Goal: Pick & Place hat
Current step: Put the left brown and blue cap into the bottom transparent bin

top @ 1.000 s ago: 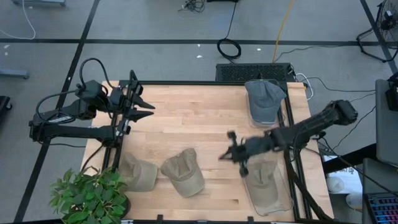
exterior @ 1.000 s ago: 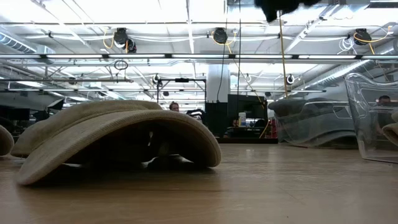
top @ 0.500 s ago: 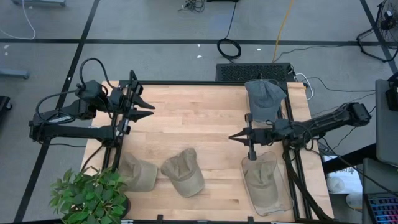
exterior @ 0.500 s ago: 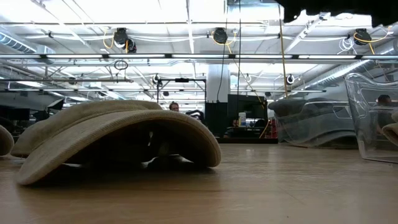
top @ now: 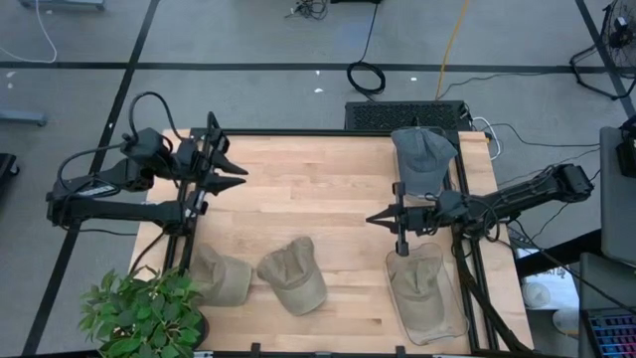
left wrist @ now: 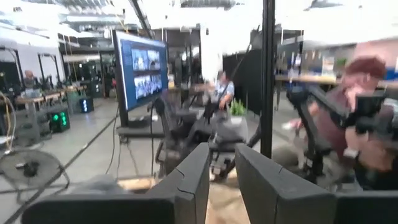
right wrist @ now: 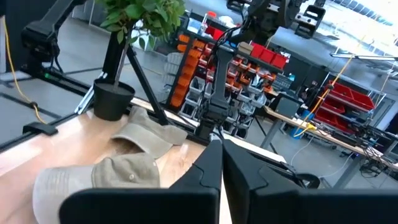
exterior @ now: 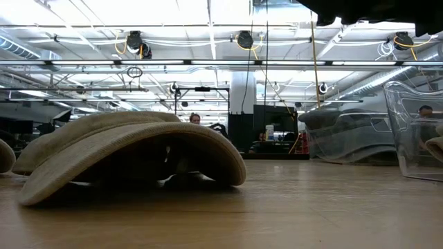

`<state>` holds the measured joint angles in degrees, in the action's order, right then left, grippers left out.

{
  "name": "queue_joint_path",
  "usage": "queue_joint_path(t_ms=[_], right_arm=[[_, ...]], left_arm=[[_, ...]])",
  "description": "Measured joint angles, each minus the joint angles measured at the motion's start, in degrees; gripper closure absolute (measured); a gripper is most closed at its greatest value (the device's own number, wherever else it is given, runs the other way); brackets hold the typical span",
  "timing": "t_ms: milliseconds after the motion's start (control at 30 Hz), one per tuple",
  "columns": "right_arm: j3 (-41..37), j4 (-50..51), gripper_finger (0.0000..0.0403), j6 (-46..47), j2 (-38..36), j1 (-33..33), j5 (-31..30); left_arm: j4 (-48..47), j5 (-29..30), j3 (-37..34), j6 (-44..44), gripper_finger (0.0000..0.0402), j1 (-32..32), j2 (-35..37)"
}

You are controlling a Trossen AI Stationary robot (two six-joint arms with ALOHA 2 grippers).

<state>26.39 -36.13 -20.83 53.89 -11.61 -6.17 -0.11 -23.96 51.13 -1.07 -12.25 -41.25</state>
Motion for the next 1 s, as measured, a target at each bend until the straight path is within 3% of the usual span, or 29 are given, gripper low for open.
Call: queue_joint_path(t_ms=[200,367,433,500,667,800,1000], right_arm=[[0.0,0.95,0.0403,-1.33,0.0,0.57,0.04],[0.0,1.62,0.0403,-0.85,0.0,3.36,0.02],[0.0,2.23,0.0403,-0.35,0.0,4.62,0.01],[0.0,2.56,0.0403,0.43,0.0,5.86,0.04],[0.0,2.64,0.0403,0.6,0.0,7.84,0.23],[0.0,2.68,0.0403,0.6,0.0,8.32,0.25],[0.0,2.73,0.0403,0.31,0.0,8.32,0.28]], left_arm=[[-13.21,2.26,1.27,-1.58,0.0314,1.49,-4.42],[-45.97,23.39,11.11,-11.72,0.0313,5.65,-15.33],[-54.56,25.45,13.72,-18.65,0.0313,7.32,-20.65],[-59.63,22.96,15.24,-23.88,0.0313,9.2,-25.6],[-66.99,18.51,15.66,-27.45,0.0313,14.97,-34.35],[-69.64,17.49,14.69,-39.7,0.0313,19.61,-39.93],[-70.72,8.51,9.54,-58.47,0.0313,23.3,-45.58]])
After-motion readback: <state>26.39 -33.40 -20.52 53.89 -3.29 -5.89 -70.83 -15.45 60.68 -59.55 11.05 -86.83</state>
